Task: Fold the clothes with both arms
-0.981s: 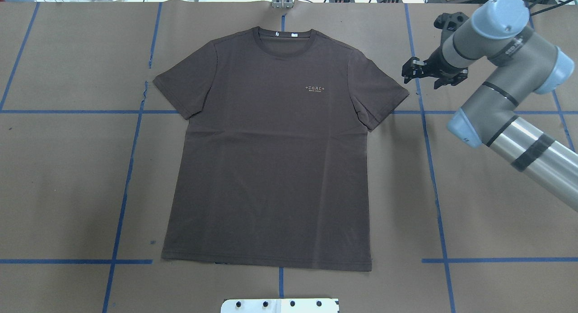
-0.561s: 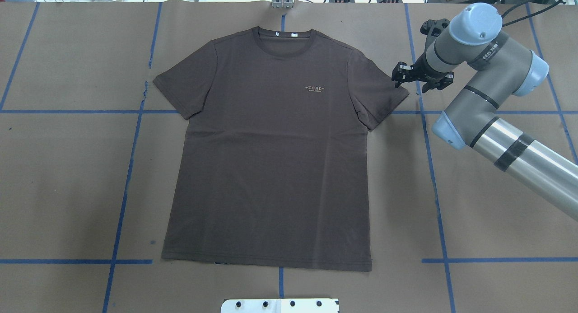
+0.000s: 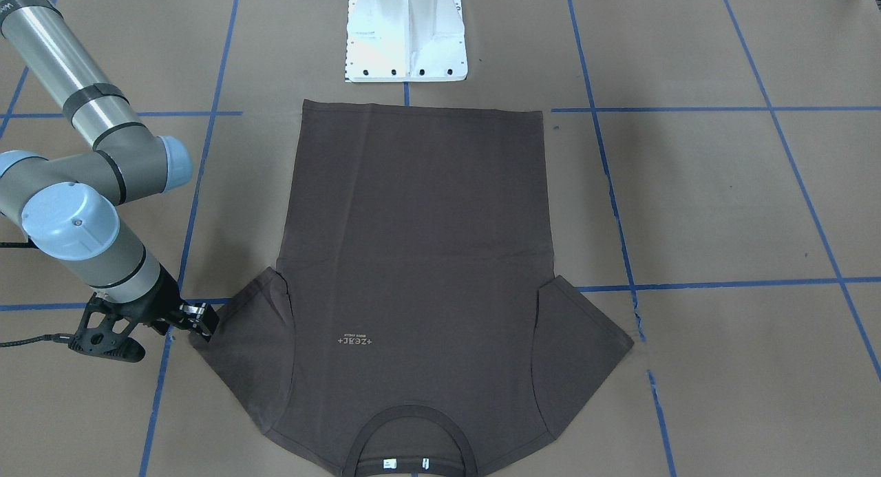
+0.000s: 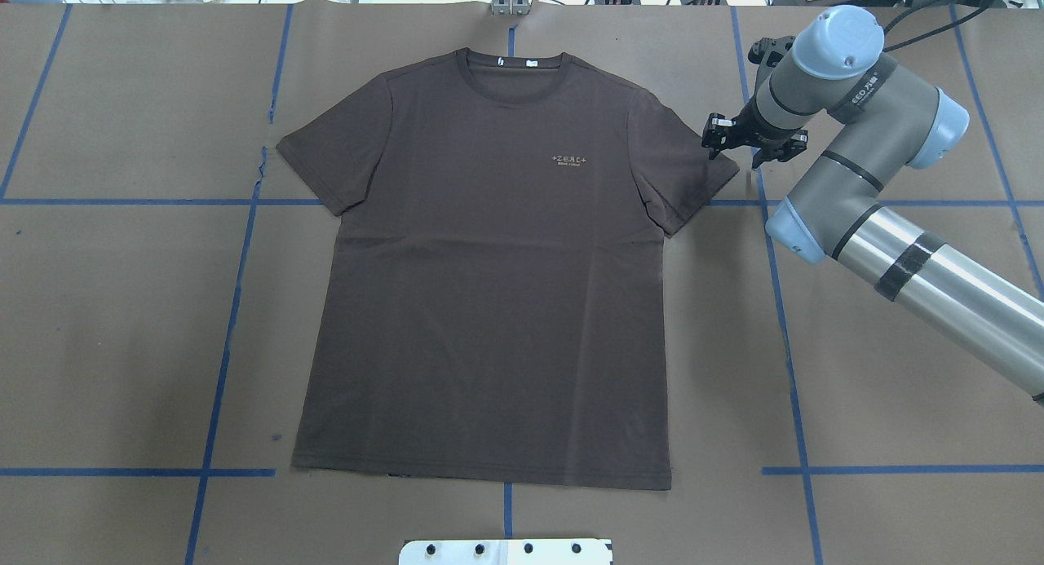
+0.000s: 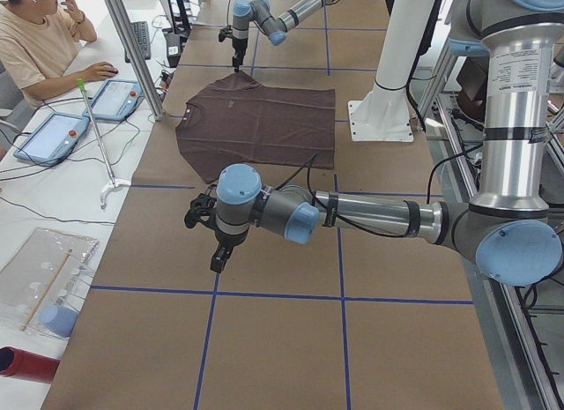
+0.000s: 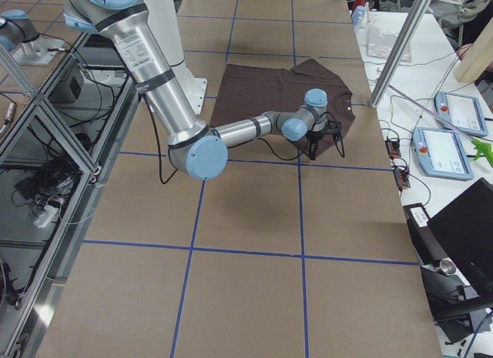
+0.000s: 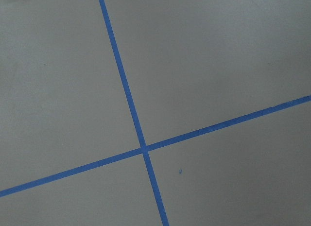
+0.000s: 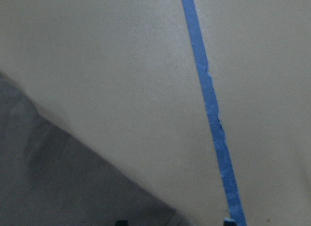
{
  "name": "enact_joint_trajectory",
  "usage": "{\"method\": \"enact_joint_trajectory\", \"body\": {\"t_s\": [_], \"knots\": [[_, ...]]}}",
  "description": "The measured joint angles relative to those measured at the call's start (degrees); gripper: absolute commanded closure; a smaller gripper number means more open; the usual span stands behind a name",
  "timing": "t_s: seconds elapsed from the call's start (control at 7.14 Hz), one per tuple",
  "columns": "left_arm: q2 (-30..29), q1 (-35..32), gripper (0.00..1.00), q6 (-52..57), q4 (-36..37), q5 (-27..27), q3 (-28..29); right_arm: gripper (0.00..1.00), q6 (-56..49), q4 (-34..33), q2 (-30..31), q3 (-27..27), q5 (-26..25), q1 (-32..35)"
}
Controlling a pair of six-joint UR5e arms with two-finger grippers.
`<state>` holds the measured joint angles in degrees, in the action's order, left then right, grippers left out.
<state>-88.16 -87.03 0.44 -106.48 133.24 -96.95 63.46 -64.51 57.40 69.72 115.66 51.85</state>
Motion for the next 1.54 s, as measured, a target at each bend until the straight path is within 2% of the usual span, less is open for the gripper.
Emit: {"method": "enact_joint_trajectory", "body": {"t_s": [0.28,0.84,0.98,1.12,1.54], "knots": [[0.0,0.02,0.0,0.0,-0.04,-0.06,0.01,0.53,0.08,0.0,0.19,-0.25,0.06,-0.22],[0.0,0.02,0.0,0.0,-0.04,-0.09,0.04,0.52,0.09,-0.08,0.3,-0.55,0.07,-0.58],[0.0,0.02,0.0,0.0,-0.04,-0.09,-0.01,0.56,0.07,-0.08,0.21,-0.75,0.03,-0.6],[0.0,0.02,0.0,-0.02,-0.04,-0.09,-0.04,1.0,0.06,-0.08,0.11,-0.97,0.01,-0.6],[-0.07,0.02,0.0,-0.08,-0.04,-0.09,-0.08,1.0,0.22,-0.11,-0.07,-1.06,0.02,-0.6]]}}
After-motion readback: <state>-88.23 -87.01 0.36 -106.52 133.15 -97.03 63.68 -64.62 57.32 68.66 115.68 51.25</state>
